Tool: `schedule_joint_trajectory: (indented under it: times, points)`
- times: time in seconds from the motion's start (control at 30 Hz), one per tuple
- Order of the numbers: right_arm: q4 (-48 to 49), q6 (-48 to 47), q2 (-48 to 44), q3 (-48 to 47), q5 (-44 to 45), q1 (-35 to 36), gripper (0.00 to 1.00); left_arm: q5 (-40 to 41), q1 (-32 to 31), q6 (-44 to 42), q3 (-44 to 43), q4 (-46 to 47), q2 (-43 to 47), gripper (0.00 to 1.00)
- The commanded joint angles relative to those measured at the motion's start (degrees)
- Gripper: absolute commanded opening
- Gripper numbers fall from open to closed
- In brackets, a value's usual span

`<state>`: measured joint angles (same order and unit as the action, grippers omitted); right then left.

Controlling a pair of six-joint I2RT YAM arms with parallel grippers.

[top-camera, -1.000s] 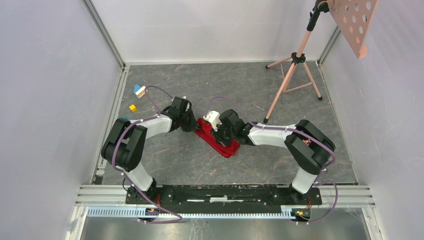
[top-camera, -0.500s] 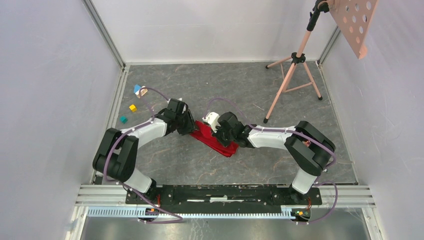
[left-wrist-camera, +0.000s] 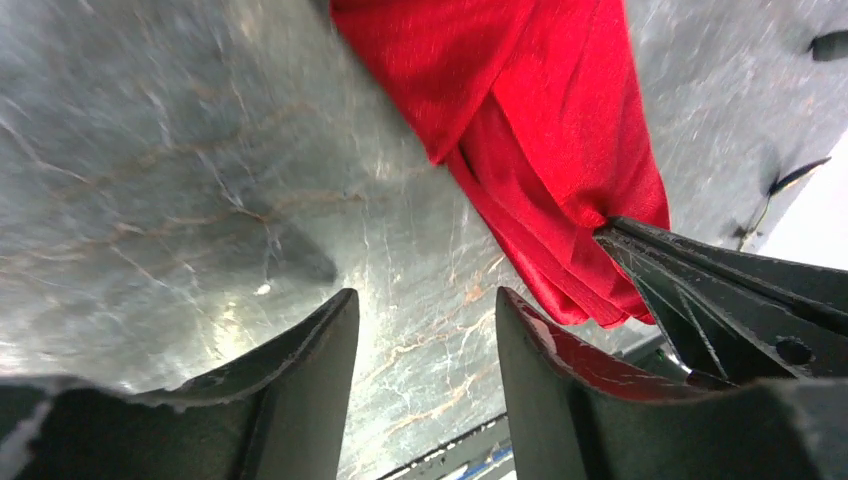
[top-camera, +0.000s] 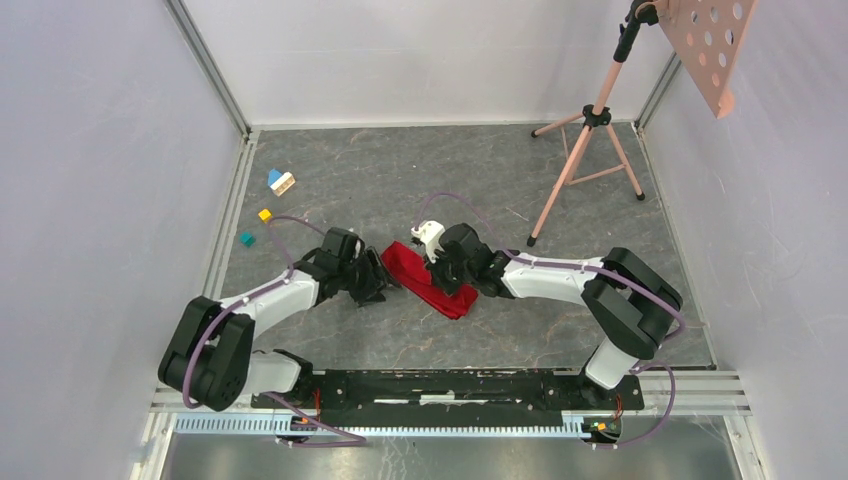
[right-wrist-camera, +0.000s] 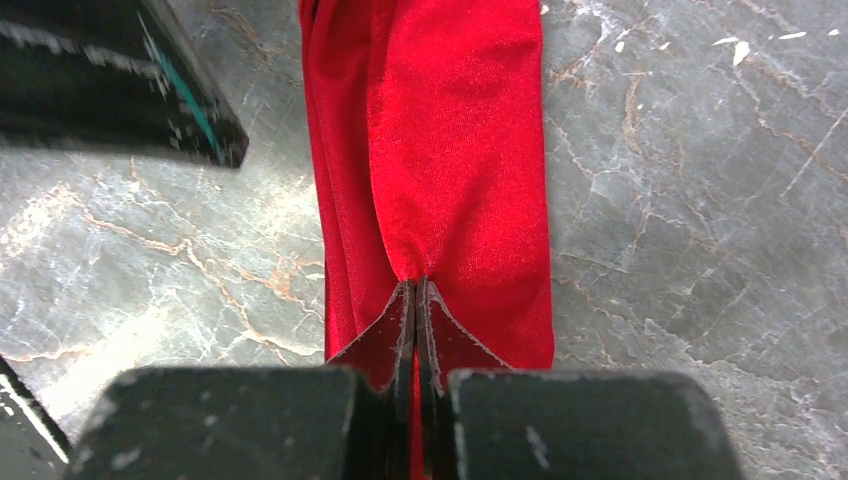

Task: Fold the napkin into a case and place the utensils inside
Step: Stuff the top corner of the smaller-rectangle-folded napkin into the folded napkin.

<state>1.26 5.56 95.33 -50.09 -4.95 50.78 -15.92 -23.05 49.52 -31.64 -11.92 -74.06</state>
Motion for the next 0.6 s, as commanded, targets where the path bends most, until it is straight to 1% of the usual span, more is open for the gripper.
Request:
schedule_joint_trajectory:
  times: [0.0, 0.1, 0.17, 0.23, 0.37, 0.57]
  points:
    - [0.50, 3.24, -1.95, -0.01, -2.00, 0.93, 0.01, -5.12, -2.56, 7.87, 1.57, 8.48, -0.98, 0.57]
    - [0.02, 4.18, -1.37, -0.42, -2.26, 1.24, 0.01, -3.88, -3.62, 9.10, 2.47, 11.24, -3.21, 0.53]
    - [-0.33, 4.58, -0.90, -0.79, -2.75, 1.42, 0.01, -3.49, -3.75, 10.54, 3.98, 14.86, -4.65, 0.47]
    - [-0.51, 5.05, -0.99, -0.97, -2.86, 1.67, 0.01, -3.14, -3.99, 11.29, 4.88, 16.97, -6.03, 0.39]
    - [-1.13, 6.41, -0.99, -1.91, -2.87, 1.97, 0.00, -1.39, -4.84, 11.75, 5.19, 17.63, -7.16, 0.28]
    - [-2.46, 8.62, -0.47, -2.34, -3.55, 2.38, 0.00, 0.79, -6.48, 13.65, 6.71, 18.87, -6.38, 0.17]
